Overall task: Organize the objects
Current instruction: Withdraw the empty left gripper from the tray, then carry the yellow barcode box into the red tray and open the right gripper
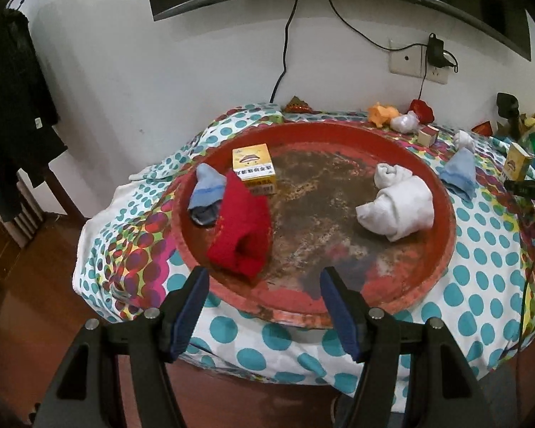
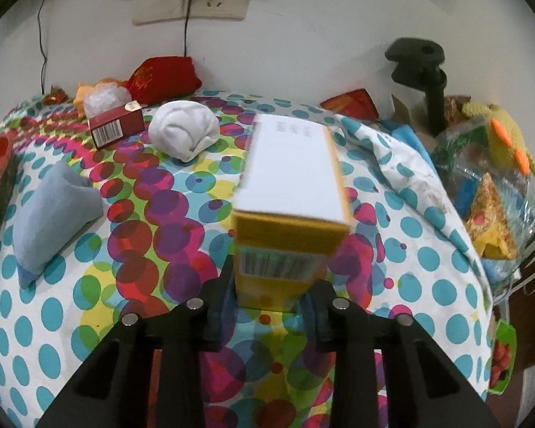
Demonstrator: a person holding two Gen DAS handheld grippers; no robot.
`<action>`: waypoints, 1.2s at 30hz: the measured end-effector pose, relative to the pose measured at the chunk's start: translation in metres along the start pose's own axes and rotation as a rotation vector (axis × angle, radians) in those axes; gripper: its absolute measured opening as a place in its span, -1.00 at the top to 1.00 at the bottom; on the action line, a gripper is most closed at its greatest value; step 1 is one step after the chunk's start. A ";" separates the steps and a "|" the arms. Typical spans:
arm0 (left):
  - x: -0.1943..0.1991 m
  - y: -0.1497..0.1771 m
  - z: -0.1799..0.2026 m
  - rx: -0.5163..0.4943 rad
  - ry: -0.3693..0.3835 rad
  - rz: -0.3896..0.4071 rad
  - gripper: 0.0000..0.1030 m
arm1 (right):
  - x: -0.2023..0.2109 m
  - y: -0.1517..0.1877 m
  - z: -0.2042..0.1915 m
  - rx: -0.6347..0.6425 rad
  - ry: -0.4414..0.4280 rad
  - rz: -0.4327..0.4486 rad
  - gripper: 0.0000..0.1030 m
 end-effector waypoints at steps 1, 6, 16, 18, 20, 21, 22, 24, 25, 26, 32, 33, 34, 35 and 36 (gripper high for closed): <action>-0.001 0.000 -0.002 0.006 -0.007 -0.007 -0.29 | 0.000 0.000 -0.001 0.004 0.002 0.000 0.42; -0.002 0.001 -0.014 0.039 0.004 -0.019 -0.29 | 0.000 0.000 -0.002 -0.001 0.000 -0.001 0.42; -0.010 0.004 -0.024 0.071 0.017 -0.046 -0.29 | 0.001 0.000 -0.002 0.004 0.014 -0.007 0.42; -0.010 0.004 -0.024 0.069 0.017 -0.051 -0.29 | 0.001 -0.001 -0.002 -0.007 0.011 -0.017 0.42; -0.010 0.004 -0.025 0.074 0.025 -0.035 -0.29 | 0.003 0.000 -0.002 -0.021 -0.002 -0.026 0.42; -0.009 0.004 -0.025 0.075 0.027 -0.031 -0.29 | 0.004 0.000 -0.003 -0.020 0.003 -0.024 0.42; -0.010 0.004 -0.025 0.076 0.030 -0.029 -0.29 | 0.007 0.001 -0.005 -0.019 0.006 -0.021 0.44; -0.011 0.005 -0.026 0.080 0.036 -0.032 -0.29 | 0.013 0.002 -0.009 -0.023 0.004 -0.017 0.44; -0.011 0.005 -0.026 0.081 0.037 -0.034 -0.29 | 0.017 0.003 -0.011 -0.025 -0.007 -0.013 0.44; -0.012 0.005 -0.025 0.079 0.036 -0.040 -0.29 | 0.022 0.004 -0.013 -0.023 -0.015 -0.006 0.44; -0.011 0.006 -0.022 0.068 0.017 -0.040 -0.29 | 0.056 0.011 -0.032 0.000 -0.092 0.036 0.45; -0.010 0.006 -0.023 0.071 0.018 -0.038 -0.29 | 0.061 0.011 -0.036 0.005 -0.109 0.036 0.45; -0.009 0.006 -0.023 0.073 0.026 -0.037 -0.29 | 0.064 0.012 -0.040 0.005 -0.118 0.034 0.45; -0.009 0.006 -0.023 0.076 0.030 -0.038 -0.29 | 0.067 0.014 -0.043 0.003 -0.121 0.034 0.45; -0.008 0.006 -0.024 0.080 0.032 -0.037 -0.29 | 0.069 0.014 -0.045 0.007 -0.121 0.038 0.45</action>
Point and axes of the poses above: each gripper's, at about its wrist camera, not at the fingertips, and x roughly against the way its jaws point, z to its right, y to its underside, the point moved 1 cm from there along -x, roughly the way its jaws point, and after that the axes turned 8 degrees about -z, right-handed, at the moved point
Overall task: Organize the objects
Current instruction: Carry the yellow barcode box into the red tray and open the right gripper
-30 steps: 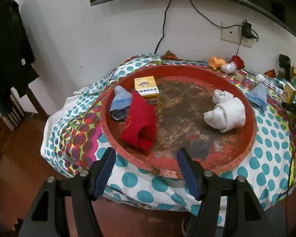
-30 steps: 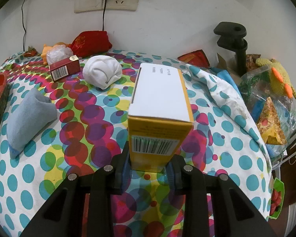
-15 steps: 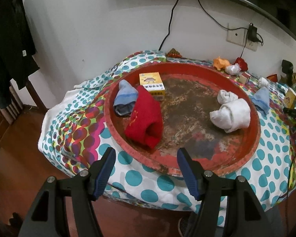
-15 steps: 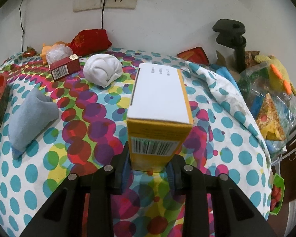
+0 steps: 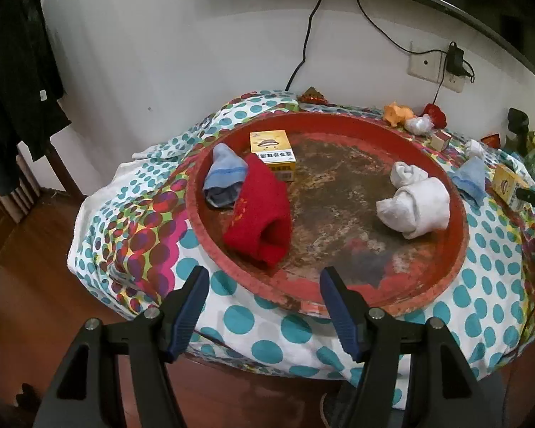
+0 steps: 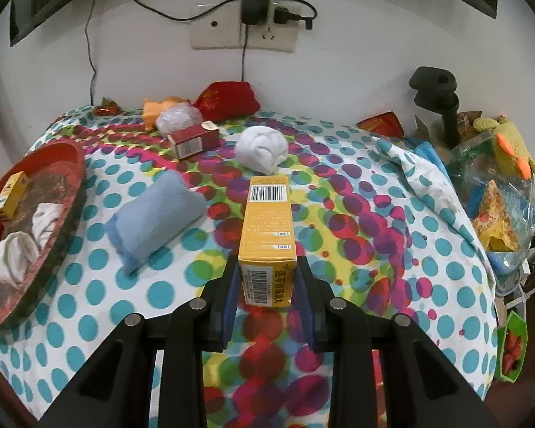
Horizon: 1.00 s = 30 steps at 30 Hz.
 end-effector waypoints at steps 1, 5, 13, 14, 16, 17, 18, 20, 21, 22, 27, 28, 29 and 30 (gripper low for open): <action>0.001 0.000 0.000 0.002 0.004 0.000 -0.29 | 0.003 0.001 -0.003 0.007 -0.001 0.006 0.46; 0.003 -0.001 -0.003 0.014 0.010 0.003 -0.29 | 0.008 0.006 -0.008 -0.008 -0.028 0.001 0.46; 0.002 0.000 -0.006 0.037 0.036 -0.010 -0.29 | 0.027 0.015 -0.014 0.002 -0.043 0.034 0.46; 0.002 -0.001 -0.006 0.037 0.032 -0.009 -0.29 | 0.030 0.016 -0.016 0.009 -0.042 0.039 0.46; 0.002 0.000 -0.005 0.031 0.030 -0.011 -0.29 | 0.036 0.015 -0.022 0.024 -0.047 0.052 0.46; 0.001 0.000 -0.004 0.028 0.027 -0.013 -0.29 | 0.040 0.013 -0.026 0.028 -0.059 0.060 0.46; 0.001 0.000 -0.004 0.027 0.024 -0.014 -0.29 | 0.043 0.012 -0.029 0.031 -0.070 0.064 0.46; -0.001 0.001 -0.003 0.021 0.026 -0.020 -0.29 | 0.050 0.008 -0.039 0.045 -0.087 0.081 0.46; -0.001 0.001 -0.002 0.020 0.022 -0.021 -0.29 | 0.053 0.007 -0.044 0.054 -0.090 0.086 0.46; -0.001 0.001 -0.002 0.016 0.017 -0.021 -0.29 | 0.056 0.004 -0.051 0.065 -0.100 0.092 0.46; -0.004 0.001 -0.002 0.008 0.016 -0.032 -0.29 | 0.066 -0.009 -0.085 0.094 -0.179 0.102 0.46; -0.005 0.001 -0.003 0.011 0.014 -0.035 -0.29 | 0.067 -0.012 -0.094 0.102 -0.196 0.101 0.46; -0.005 0.001 -0.003 0.014 0.012 -0.036 -0.29 | 0.068 -0.015 -0.103 0.114 -0.209 0.100 0.46; -0.006 0.002 -0.004 0.015 0.013 -0.037 -0.29 | 0.068 -0.017 -0.111 0.127 -0.219 0.099 0.46</action>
Point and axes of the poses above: each gripper's, at about its wrist camera, not at the fingertips, and x roughly against the way its jaws point, z to its right, y to its underside, the point moved 1 cm from there along -x, roughly the way its jaws point, and after that the axes turned 8 degrees about -z, right-handed, at the moved point
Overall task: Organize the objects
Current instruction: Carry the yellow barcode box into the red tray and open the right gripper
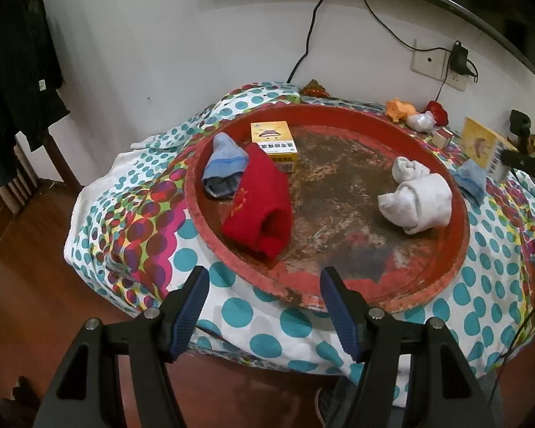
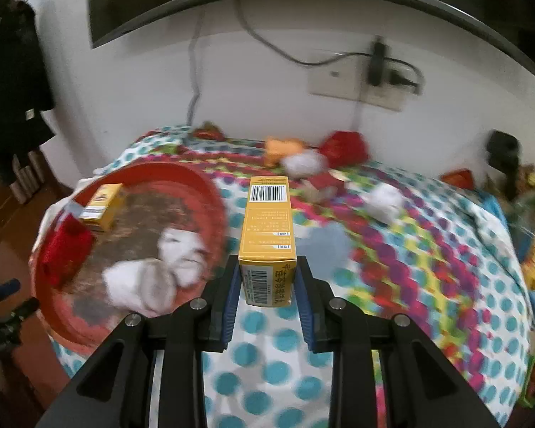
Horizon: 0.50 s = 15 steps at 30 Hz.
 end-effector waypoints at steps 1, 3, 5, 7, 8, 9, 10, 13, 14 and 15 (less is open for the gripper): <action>0.000 0.000 -0.001 -0.001 0.002 -0.002 -0.29 | -0.003 -0.004 -0.009 0.014 -0.011 -0.004 0.46; -0.001 0.000 -0.002 0.002 -0.003 -0.002 -0.29 | -0.010 -0.011 -0.026 0.037 -0.028 -0.014 0.46; -0.001 0.000 -0.002 -0.001 -0.004 -0.005 -0.29 | -0.017 -0.018 -0.040 0.055 -0.048 -0.025 0.46; -0.002 0.000 -0.003 0.000 -0.010 -0.006 -0.29 | -0.023 -0.023 -0.052 0.070 -0.055 -0.033 0.46; -0.002 0.000 -0.003 -0.001 -0.013 -0.008 -0.29 | -0.027 -0.026 -0.057 0.075 -0.068 -0.043 0.46; -0.003 0.000 -0.003 -0.002 -0.015 -0.012 -0.29 | -0.032 -0.028 -0.062 0.080 -0.076 -0.053 0.46; -0.002 0.000 -0.004 0.003 -0.014 -0.011 -0.29 | -0.038 -0.031 -0.070 0.093 -0.075 -0.059 0.46; -0.002 0.000 -0.005 0.010 -0.002 -0.012 -0.29 | -0.051 -0.037 -0.082 0.113 -0.075 -0.069 0.46; -0.002 0.000 -0.005 0.011 -0.004 -0.010 -0.29 | -0.056 -0.040 -0.087 0.118 -0.076 -0.075 0.46; -0.003 0.000 -0.004 0.008 -0.008 -0.013 -0.29 | -0.060 -0.042 -0.089 0.122 -0.075 -0.078 0.46</action>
Point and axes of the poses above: each gripper's, at about its wrist camera, not at the fingertips, and x roughly against the way its jaws point, z to its right, y to its underside, the point moved 1 cm from there along -x, roughly the way its jaws point, and after that the axes turned 8 degrees about -z, right-handed, at the moved point
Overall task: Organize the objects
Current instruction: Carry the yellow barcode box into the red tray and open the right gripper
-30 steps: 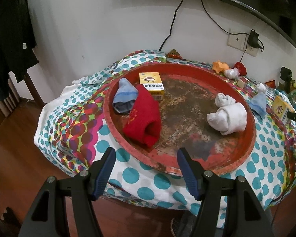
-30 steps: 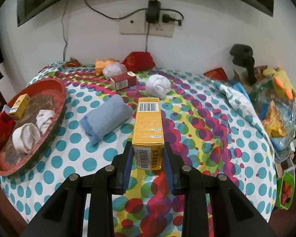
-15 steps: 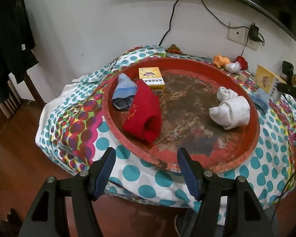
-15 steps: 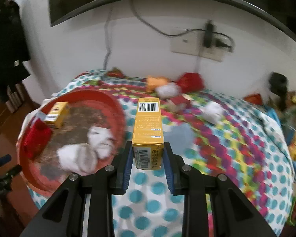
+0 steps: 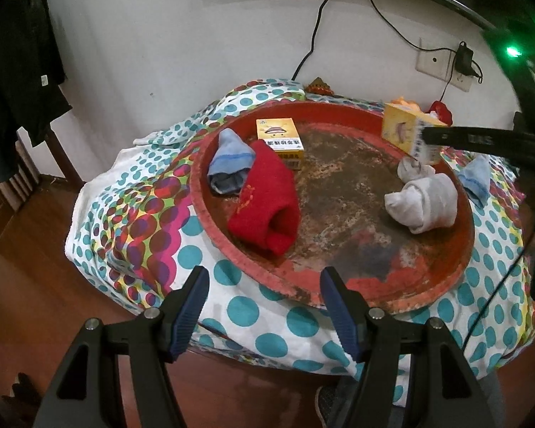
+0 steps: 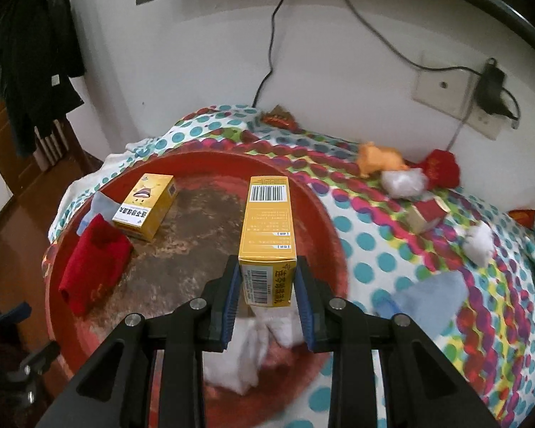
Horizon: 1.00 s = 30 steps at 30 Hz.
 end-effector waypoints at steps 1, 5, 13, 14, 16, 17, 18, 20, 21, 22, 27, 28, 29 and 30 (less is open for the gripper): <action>-0.001 0.000 0.000 -0.005 -0.005 -0.005 -0.29 | -0.005 -0.003 -0.003 0.008 0.002 -0.006 0.46; -0.001 0.000 0.000 -0.004 -0.003 -0.002 -0.29 | -0.021 -0.012 -0.008 0.016 0.011 -0.018 0.46; -0.001 0.001 0.001 -0.005 0.005 0.006 -0.29 | -0.041 -0.018 -0.011 0.022 0.023 -0.034 0.45; -0.001 0.001 0.001 -0.003 0.004 0.011 -0.29 | -0.041 -0.019 -0.011 0.026 0.025 -0.035 0.45; -0.001 0.001 0.001 -0.004 0.003 0.008 -0.29 | -0.043 -0.019 -0.012 0.033 0.029 -0.037 0.45; -0.002 0.001 0.001 -0.004 0.004 0.003 -0.29 | -0.043 -0.019 -0.013 0.035 0.031 -0.037 0.44; -0.003 0.001 0.001 -0.001 0.006 0.003 -0.29 | -0.043 -0.019 -0.014 0.035 0.035 -0.039 0.43; -0.003 0.001 0.001 0.001 0.008 0.003 -0.29 | -0.044 -0.018 -0.013 0.028 0.031 -0.044 0.39; -0.003 0.000 0.000 0.002 0.009 0.004 -0.29 | -0.044 -0.017 -0.013 0.026 0.026 -0.045 0.35; -0.002 0.000 0.000 0.005 0.012 0.007 -0.29 | -0.041 -0.014 -0.013 0.026 0.027 -0.033 0.26; -0.001 0.001 0.001 0.005 0.010 0.015 -0.29 | -0.018 0.001 -0.006 0.027 0.017 0.016 0.00; -0.001 0.001 0.002 0.001 0.011 0.017 -0.29 | -0.013 0.005 -0.001 0.018 0.014 0.024 0.00; 0.000 0.001 0.003 -0.002 0.010 0.022 -0.29 | -0.007 0.010 0.004 0.006 0.007 0.030 0.00; 0.000 0.001 0.005 -0.008 0.007 0.024 -0.29 | -0.001 0.015 0.013 -0.013 -0.001 0.041 0.00</action>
Point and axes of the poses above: each gripper's, at about its wrist camera, not at the fingertips, and x roughly against the way its jaws point, z to its right, y to its underside, the point moved 1 cm from there along -x, roughly the way its jaws point, and after that the axes turned 8 degrees about -z, right-handed, at the moved point
